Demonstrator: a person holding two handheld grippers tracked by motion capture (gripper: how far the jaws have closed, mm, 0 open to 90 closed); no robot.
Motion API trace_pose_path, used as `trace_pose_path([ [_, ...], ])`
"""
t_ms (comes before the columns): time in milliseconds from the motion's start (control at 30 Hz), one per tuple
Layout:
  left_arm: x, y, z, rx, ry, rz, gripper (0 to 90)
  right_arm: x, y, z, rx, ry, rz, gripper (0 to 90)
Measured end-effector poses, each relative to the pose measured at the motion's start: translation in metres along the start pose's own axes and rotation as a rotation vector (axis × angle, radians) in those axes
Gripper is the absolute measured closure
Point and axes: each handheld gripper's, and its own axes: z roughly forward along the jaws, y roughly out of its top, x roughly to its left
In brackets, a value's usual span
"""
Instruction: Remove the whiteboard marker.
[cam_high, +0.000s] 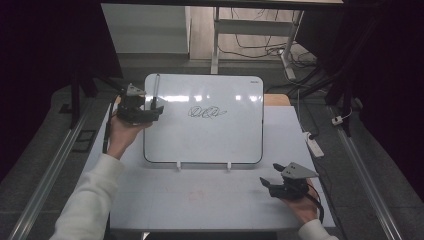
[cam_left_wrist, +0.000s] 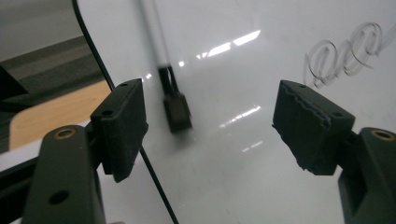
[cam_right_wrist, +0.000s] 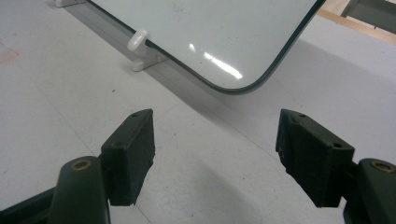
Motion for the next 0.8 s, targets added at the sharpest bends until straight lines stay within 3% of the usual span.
trace_pose_path([
  [200, 0.006, 0.024, 0.010, 0.004, 0.034, 0.008, 30.9, 0.001, -0.001, 0.002, 0.007, 0.006, -0.002, 28.5],
  [333, 0.011, 0.032, 0.018, -0.003, 0.034, -0.025, 33.8, 0.000, -0.002, 0.003, 0.013, 0.008, 0.002, 28.6],
  [567, 0.013, 0.040, 0.029, -0.008, 0.079, -0.024, 42.4, -0.001, -0.002, 0.002, 0.013, 0.006, 0.003, 28.7],
  [800, 0.011, 0.043, 0.037, -0.003, 0.123, 0.004, 56.2, -0.001, -0.003, 0.002, 0.016, 0.003, 0.005, 28.7],
])
